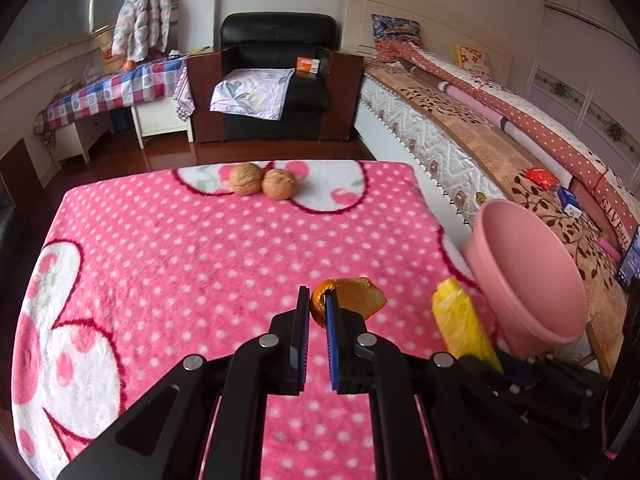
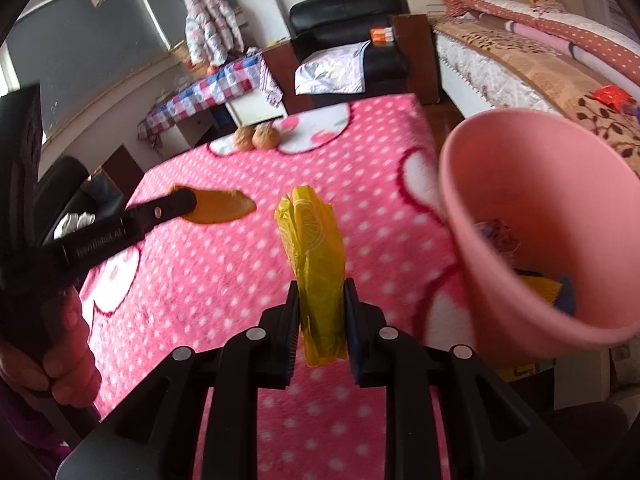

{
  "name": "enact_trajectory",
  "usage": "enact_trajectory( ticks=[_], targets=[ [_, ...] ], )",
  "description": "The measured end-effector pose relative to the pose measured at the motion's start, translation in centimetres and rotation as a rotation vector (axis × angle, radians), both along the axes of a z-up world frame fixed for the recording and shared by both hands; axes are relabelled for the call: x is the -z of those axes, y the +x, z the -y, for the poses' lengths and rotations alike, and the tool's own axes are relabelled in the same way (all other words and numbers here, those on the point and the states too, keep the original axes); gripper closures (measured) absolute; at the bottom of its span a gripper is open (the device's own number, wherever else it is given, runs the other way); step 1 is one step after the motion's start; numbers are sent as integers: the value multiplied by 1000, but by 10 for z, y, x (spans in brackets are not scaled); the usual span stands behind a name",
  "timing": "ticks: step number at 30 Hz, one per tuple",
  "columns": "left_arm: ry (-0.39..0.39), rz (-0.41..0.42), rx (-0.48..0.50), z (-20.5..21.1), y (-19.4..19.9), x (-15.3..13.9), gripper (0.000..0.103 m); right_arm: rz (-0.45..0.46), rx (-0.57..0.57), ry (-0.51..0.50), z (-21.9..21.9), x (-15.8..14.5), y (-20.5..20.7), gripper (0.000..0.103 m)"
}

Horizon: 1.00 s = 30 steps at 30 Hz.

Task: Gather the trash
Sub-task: 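Carry the orange peel and yellow bag to the pink bucket with both tools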

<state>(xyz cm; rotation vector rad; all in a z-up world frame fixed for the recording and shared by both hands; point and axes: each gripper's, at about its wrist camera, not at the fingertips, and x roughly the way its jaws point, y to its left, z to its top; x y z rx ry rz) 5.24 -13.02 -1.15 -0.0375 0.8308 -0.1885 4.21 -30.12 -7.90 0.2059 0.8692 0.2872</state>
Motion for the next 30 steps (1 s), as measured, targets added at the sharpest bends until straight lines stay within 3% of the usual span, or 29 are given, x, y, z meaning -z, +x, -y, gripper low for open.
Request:
enact_trajectory(
  ticks=[12, 30],
  targets=[
    [31, 36, 100, 52, 2, -15, 96, 63, 140, 8, 56, -18, -1, 82],
    [18, 41, 242, 127, 10, -21, 96, 66, 310, 43, 130, -11, -7, 82]
  ],
)
